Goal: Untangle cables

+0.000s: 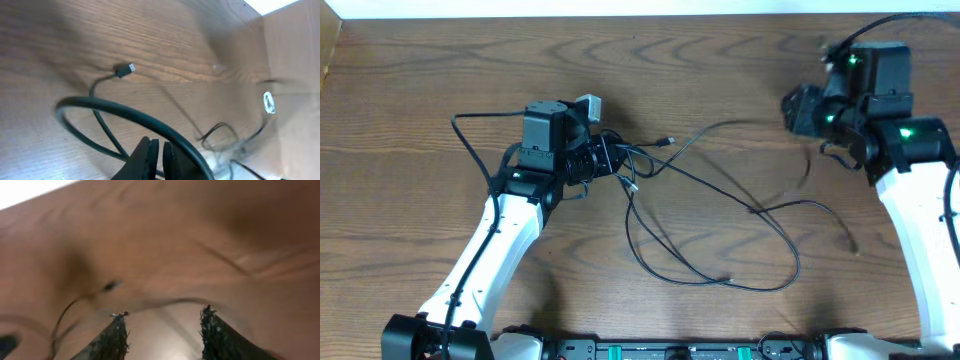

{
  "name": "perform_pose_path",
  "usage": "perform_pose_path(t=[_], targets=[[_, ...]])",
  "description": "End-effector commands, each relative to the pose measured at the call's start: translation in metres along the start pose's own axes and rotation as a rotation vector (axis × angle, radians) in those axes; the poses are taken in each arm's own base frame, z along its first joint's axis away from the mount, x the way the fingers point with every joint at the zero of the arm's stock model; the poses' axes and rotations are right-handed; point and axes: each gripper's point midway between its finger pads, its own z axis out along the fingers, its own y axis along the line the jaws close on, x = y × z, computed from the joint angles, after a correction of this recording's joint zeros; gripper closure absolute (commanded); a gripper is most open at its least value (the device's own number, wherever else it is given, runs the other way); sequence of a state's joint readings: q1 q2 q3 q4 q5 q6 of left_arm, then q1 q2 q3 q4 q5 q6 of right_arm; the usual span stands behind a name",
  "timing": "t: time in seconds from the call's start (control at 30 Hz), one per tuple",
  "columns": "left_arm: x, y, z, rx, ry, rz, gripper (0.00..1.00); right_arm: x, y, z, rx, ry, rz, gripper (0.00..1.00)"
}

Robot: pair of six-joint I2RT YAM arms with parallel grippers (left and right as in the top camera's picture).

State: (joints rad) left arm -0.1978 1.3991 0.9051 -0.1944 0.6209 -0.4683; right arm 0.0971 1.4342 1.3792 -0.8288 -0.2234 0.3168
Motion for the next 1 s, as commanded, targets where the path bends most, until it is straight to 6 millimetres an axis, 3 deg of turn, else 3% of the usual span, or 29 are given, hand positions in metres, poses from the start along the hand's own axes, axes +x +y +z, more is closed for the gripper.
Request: perform_pose_path(t=[0.0,0.17,0.27,0.6,0.77,0.87,0.97], targets=[[0.000,0.004,0.000,-0.013,-0.007,-0.075,0.92,0.015,0.033,-0.004,-0.195,0.093,0.028,0.52],[0.000,0.001,0.000,0.001,-0.004,0.020,0.93,0.030,0.051,-0.003,-0.253,0.152,0.013,0.41],[-0.003,-0.001,0.000,0.009,-0.013,0.037,0.92,0.037,0.060,0.004,-0.255,0.184,0.020,0.43],[-0.003,-0.001,0.000,0.011,-0.016,0.039,0.92,0.082,0.089,0.079,-0.225,0.396,0.182,0.60],[-0.003,-0.001,0.000,0.011,-0.017,0.040,0.92,0.097,0.105,0.099,-0.225,0.430,0.180,0.48],[-0.003,-0.001,0.000,0.011,-0.016,0.040,0.92,0.104,0.108,0.109,-0.186,0.440,0.213,0.46],[-0.002,-0.004,0.000,0.029,-0.006,0.039,0.92,0.112,0.105,0.123,-0.140,0.454,0.257,0.67]])
